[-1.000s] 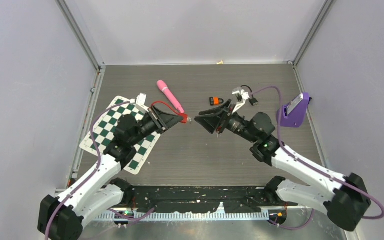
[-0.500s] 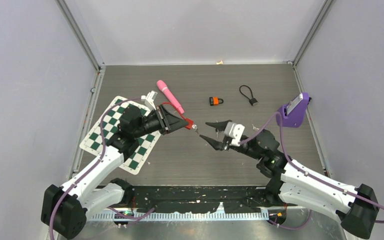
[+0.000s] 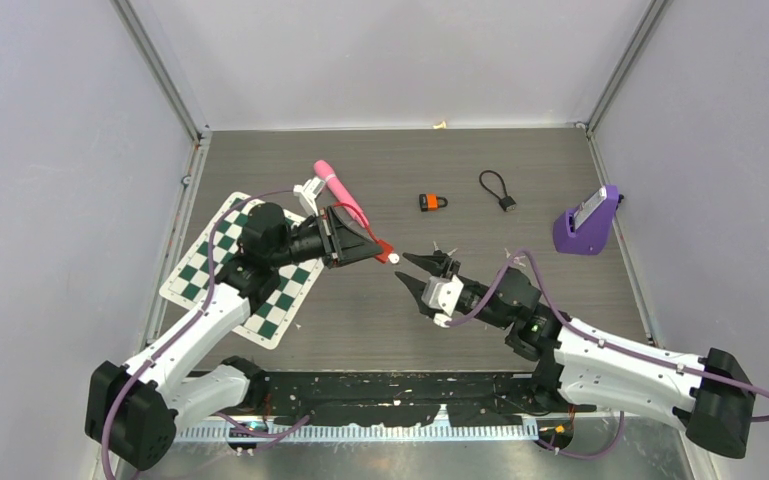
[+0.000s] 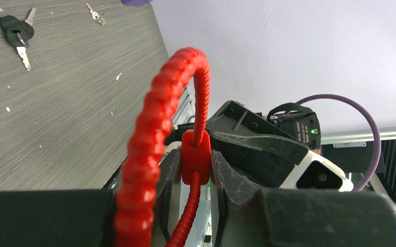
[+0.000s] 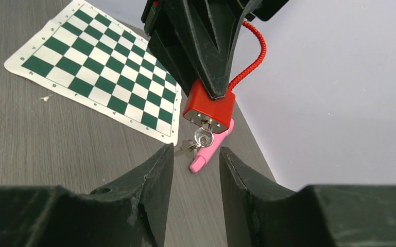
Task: Unlock with the key
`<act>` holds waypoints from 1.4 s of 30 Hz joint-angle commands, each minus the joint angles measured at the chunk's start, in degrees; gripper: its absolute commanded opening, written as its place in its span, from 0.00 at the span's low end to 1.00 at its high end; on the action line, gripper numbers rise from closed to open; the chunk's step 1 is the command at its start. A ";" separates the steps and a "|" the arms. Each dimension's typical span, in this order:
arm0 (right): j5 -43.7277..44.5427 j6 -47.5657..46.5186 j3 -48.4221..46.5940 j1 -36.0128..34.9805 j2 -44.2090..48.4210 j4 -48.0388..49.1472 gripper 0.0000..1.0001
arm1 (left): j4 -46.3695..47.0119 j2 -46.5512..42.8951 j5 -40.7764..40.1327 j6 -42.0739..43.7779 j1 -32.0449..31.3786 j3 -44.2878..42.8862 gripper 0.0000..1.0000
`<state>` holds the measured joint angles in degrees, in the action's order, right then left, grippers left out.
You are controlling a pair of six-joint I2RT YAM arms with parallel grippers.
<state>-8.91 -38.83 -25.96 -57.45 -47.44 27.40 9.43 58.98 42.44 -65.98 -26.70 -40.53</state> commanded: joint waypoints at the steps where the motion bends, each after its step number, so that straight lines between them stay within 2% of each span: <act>1: 3.61 -4.55 -0.82 -1.63 -1.40 3.91 0.43 | 1.46 -0.04 3.08 -0.31 0.24 -3.27 0.00; 8: 5.58 -5.98 -1.11 -2.94 -3.42 5.70 0.41 | 1.51 0.04 3.28 -0.21 0.17 -3.24 0.00; 19: 8.15 -6.03 -1.51 -4.32 -5.91 9.28 0.29 | 2.11 0.01 3.80 -0.12 -0.75 -3.45 0.00; 23: 8.48 -3.26 -1.83 -4.57 -6.89 10.84 0.20 | 2.30 0.10 3.86 -0.14 -1.16 -3.52 0.00; 26: 8.68 0.05 -2.56 -4.59 -7.48 10.95 0.07 | 2.57 -0.03 3.86 -0.10 -1.25 -3.35 0.00; 37: 6.30 20.60 -4.00 -3.20 -6.65 13.87 0.05 | 6.98 -0.64 3.24 1.35 -1.93 -0.80 0.00; 39: 6.21 20.60 -4.50 -3.10 -6.65 12.96 0.05 | 6.46 -0.83 2.70 1.99 -2.04 -0.49 0.00; 42: 9.47 13.91 -5.19 -4.52 -7.38 10.02 0.05 | 2.95 -0.61 1.05 2.91 -2.40 -0.98 0.00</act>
<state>1.08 -25.23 -26.92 -60.12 -54.39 35.14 10.59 59.13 42.39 -65.71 -27.05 -41.08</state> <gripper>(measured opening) 0.104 0.233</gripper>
